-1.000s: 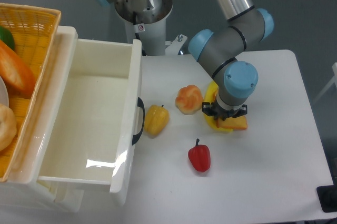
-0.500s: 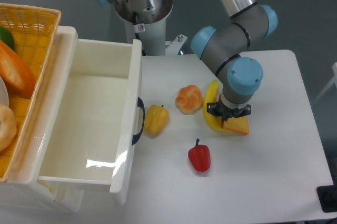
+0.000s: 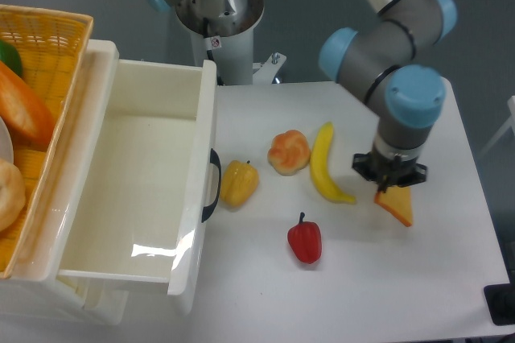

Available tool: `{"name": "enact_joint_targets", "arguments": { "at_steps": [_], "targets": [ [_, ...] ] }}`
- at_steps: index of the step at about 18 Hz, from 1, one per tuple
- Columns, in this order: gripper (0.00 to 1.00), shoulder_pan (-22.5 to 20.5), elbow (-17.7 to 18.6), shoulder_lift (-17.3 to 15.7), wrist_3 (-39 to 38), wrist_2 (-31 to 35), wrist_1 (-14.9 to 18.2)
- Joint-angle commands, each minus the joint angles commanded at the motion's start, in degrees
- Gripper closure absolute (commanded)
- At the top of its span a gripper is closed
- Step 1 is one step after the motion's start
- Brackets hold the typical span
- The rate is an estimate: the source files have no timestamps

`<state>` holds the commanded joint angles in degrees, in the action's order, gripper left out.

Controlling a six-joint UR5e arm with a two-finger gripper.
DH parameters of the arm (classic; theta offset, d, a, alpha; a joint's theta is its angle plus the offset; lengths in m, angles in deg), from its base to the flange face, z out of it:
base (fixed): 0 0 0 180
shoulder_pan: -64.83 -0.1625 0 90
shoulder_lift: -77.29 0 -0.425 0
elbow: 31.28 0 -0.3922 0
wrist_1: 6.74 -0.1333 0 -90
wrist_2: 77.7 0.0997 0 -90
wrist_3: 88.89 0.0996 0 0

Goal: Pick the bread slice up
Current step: 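Lift the bread slice off the banana and pull it away, then raise the held bread slice higher above the table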

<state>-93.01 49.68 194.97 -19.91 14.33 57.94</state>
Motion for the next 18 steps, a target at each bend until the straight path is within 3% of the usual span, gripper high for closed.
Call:
{"name": "enact_joint_targets", "arguments": {
  "at_steps": [2, 4, 5, 10, 18],
  "targets": [
    [1.0, -0.4, -3.3, 1.5, 3.4, 0.0, 3.5],
    [1.0, -1.1, -7.8, 3.2, 4.9, 0.1, 10.2],
    [1.0, -1.0, -9.1, 4.0, 6.0, 0.3, 11.5],
    [1.0, -1.1, -11.9, 4.8, 8.0, -0.8, 10.5],
    [1.0, -1.9, -11.7, 3.2, 9.8, -1.2, 8.7]
  ]
}}
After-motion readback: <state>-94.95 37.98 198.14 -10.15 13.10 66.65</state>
